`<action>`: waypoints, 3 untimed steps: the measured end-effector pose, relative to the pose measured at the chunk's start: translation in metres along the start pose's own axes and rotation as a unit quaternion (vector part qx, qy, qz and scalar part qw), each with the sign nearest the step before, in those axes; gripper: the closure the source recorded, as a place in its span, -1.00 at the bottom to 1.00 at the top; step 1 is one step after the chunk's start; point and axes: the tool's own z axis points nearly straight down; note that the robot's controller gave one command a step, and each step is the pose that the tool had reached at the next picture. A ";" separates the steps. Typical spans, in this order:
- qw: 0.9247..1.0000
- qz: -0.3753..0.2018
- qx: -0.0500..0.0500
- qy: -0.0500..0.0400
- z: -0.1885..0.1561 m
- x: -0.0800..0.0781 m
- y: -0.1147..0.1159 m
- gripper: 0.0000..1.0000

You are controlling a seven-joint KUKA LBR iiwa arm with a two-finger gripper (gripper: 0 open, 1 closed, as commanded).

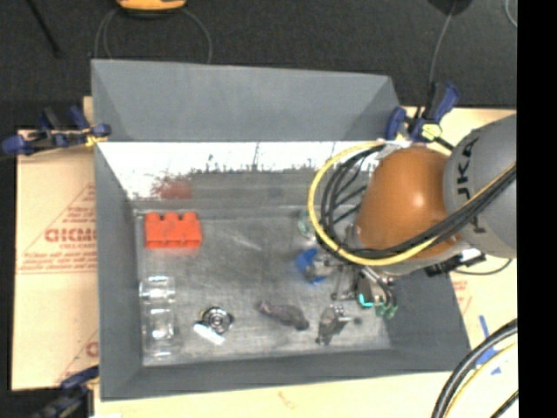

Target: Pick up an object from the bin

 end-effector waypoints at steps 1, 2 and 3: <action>0.999 0.054 -0.001 -0.009 0.083 0.003 0.015 -1.00; 0.994 0.113 -0.001 -0.005 0.054 0.008 0.026 -1.00; 0.978 0.210 -0.001 -0.005 0.038 -0.004 0.023 -1.00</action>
Offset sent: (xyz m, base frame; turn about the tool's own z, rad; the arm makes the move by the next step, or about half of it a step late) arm -0.0076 0.0155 -0.0850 0.1075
